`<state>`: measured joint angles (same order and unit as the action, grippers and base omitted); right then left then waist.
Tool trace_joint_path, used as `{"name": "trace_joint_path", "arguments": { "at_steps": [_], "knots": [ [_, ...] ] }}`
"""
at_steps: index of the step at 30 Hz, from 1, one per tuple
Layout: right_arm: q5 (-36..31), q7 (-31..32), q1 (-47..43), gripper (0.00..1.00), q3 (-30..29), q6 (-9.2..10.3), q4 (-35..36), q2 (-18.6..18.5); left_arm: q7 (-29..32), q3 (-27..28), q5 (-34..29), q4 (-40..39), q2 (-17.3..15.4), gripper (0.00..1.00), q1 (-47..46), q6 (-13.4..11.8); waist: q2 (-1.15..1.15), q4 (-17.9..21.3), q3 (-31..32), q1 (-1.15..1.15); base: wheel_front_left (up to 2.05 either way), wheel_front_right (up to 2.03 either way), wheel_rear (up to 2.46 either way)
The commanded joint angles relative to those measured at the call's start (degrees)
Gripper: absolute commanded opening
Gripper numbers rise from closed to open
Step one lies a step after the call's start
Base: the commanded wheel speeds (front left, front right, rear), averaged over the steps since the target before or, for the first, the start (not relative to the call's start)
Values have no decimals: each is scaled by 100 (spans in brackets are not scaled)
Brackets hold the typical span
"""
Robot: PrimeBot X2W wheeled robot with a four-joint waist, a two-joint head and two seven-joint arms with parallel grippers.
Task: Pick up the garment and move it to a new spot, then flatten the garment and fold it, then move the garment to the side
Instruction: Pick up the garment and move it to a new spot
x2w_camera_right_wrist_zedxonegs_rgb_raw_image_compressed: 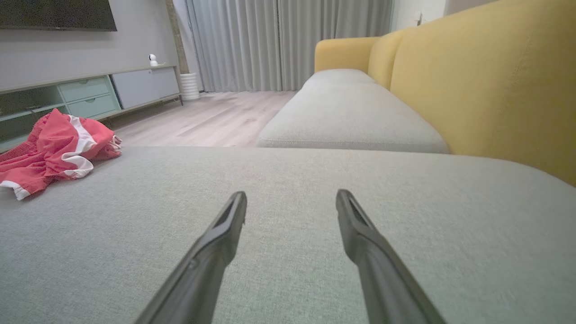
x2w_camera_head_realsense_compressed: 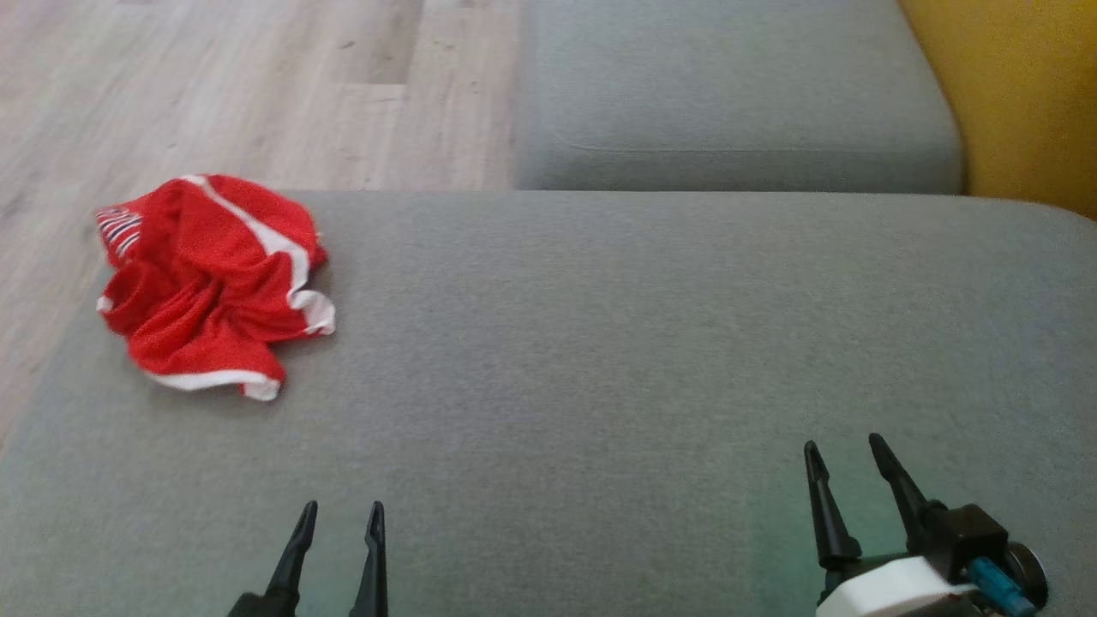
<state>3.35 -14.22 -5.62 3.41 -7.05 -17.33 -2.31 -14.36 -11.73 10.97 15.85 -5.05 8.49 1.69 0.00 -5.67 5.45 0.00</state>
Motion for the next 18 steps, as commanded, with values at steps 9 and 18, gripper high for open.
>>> {"name": "trace_joint_path", "arguments": {
  "at_steps": [9,18],
  "knots": [
    [181,-78,171,100,167,-44,236,-56,-58,239,18,-208,-138,100,-365,-67,0,-1262,-6,0,0,0,0],
    [203,-78,385,100,369,-44,233,-56,-46,359,83,-461,-225,100,-380,-187,0,-2090,-159,0,0,0,0]
  ]
}}
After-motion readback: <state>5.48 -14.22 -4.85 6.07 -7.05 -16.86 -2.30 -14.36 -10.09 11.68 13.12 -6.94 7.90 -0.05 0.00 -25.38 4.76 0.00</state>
